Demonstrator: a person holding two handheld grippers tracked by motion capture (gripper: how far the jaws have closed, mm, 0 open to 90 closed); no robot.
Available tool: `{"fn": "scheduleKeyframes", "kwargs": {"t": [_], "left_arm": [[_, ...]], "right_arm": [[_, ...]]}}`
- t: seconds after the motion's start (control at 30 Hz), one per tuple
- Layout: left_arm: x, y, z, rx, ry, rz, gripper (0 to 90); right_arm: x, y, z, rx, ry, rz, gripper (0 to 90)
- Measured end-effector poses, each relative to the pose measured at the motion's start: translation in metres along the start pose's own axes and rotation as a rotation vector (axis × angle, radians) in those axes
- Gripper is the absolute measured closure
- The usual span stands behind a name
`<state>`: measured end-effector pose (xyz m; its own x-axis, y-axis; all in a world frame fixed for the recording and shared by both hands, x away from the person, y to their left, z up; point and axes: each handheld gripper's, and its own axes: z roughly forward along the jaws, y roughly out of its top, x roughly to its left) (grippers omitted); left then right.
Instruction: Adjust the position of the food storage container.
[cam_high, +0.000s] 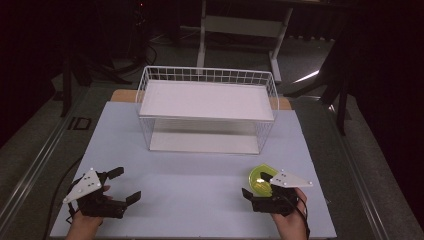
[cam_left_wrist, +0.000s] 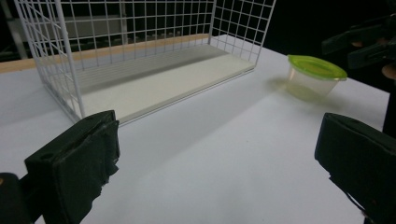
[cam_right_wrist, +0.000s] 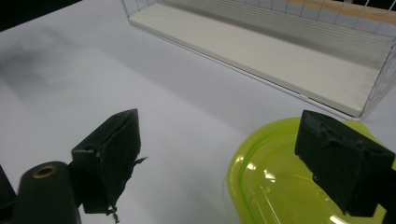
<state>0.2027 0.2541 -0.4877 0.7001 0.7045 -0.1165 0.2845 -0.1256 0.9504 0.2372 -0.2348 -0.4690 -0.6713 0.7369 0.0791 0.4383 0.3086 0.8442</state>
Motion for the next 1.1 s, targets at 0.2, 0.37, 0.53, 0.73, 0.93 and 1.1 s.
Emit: {"fn": "scheduleKeyframes", "kwargs": {"t": [0.2,0.37,0.53,0.73,0.93,1.1], "left_arm": [[0.0,0.0,0.0,0.005,0.001,0.0,0.9],[-0.003,0.0,0.003,0.017,-0.01,0.005,0.9],[-0.006,0.001,0.005,0.014,-0.022,0.014,0.9],[-0.008,0.001,0.005,0.007,-0.029,0.011,0.9],[-0.008,0.001,0.003,-0.002,-0.032,0.001,0.8],[-0.008,0.001,0.004,-0.003,-0.038,-0.006,0.9]], "right_arm": [[0.014,0.001,0.004,-0.035,0.022,-0.077,15.3],[0.024,0.005,0.003,-0.057,0.042,-0.117,18.6],[0.031,0.013,-0.002,-0.073,0.047,-0.135,18.7],[0.036,0.033,-0.013,-0.123,0.052,-0.163,20.3],[0.026,0.049,-0.017,-0.155,0.046,-0.156,23.3],[0.016,0.058,-0.019,-0.157,0.023,-0.128,24.3]]}}
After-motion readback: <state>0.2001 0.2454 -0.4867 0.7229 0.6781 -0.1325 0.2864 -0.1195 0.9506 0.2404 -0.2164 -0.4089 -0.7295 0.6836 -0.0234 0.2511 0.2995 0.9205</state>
